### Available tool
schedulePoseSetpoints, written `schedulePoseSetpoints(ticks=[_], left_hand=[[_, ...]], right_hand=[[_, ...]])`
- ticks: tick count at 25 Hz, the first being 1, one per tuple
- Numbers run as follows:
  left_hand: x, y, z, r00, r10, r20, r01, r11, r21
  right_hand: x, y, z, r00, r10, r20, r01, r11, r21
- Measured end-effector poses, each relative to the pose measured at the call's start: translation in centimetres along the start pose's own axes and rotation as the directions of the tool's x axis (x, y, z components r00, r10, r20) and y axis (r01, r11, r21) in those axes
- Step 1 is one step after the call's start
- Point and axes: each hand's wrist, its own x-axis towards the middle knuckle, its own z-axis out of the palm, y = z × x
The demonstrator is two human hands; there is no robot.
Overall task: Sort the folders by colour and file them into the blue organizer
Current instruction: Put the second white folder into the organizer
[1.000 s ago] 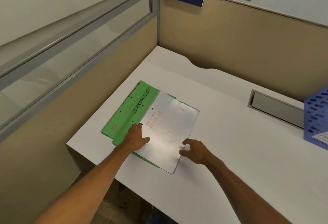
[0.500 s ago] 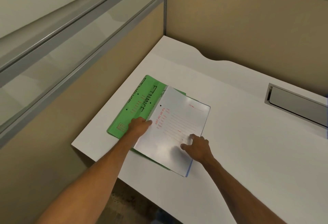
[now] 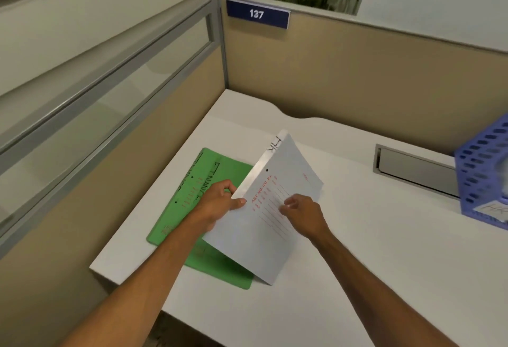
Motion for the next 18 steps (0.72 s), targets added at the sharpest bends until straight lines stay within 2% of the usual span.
schedulePoseSetpoints(ticks=[2, 4, 7, 9, 12, 18], left_hand=[[-1.0, 2.6, 2.3, 0.994, 0.107, -0.008, -0.107, 0.993, 0.048], [-1.9, 4.9, 5.4, 0.971, 0.235, -0.046, -0.224, 0.96, 0.168], [-3.5, 7.5, 11.2, 0.893, 0.44, -0.095, -0.389, 0.86, 0.33], [-4.8, 8.6, 15.8, 0.822, 0.564, -0.078, -0.499, 0.779, 0.379], [-7.0, 10.0, 22.9, 0.732, 0.679, -0.053, -0.622, 0.698, 0.356], [-11.5, 13.3, 36.8, 0.641, 0.765, 0.062, -0.76, 0.62, 0.194]], right_hand=[[-0.5, -2.4, -2.9, 0.995, -0.035, -0.092, 0.054, 0.976, 0.213], [-1.5, -4.1, -6.3, 0.99, -0.008, -0.143, 0.07, 0.896, 0.439], [-3.1, -4.6, -10.9, 0.977, 0.024, -0.212, 0.105, 0.812, 0.574], [-4.3, -3.6, -14.1, 0.948, 0.043, -0.317, 0.159, 0.797, 0.583], [-6.4, -0.9, -19.3, 0.88, 0.037, -0.474, 0.255, 0.805, 0.536], [-12.7, 6.6, -30.2, 0.661, -0.008, -0.751, 0.314, 0.911, 0.267]])
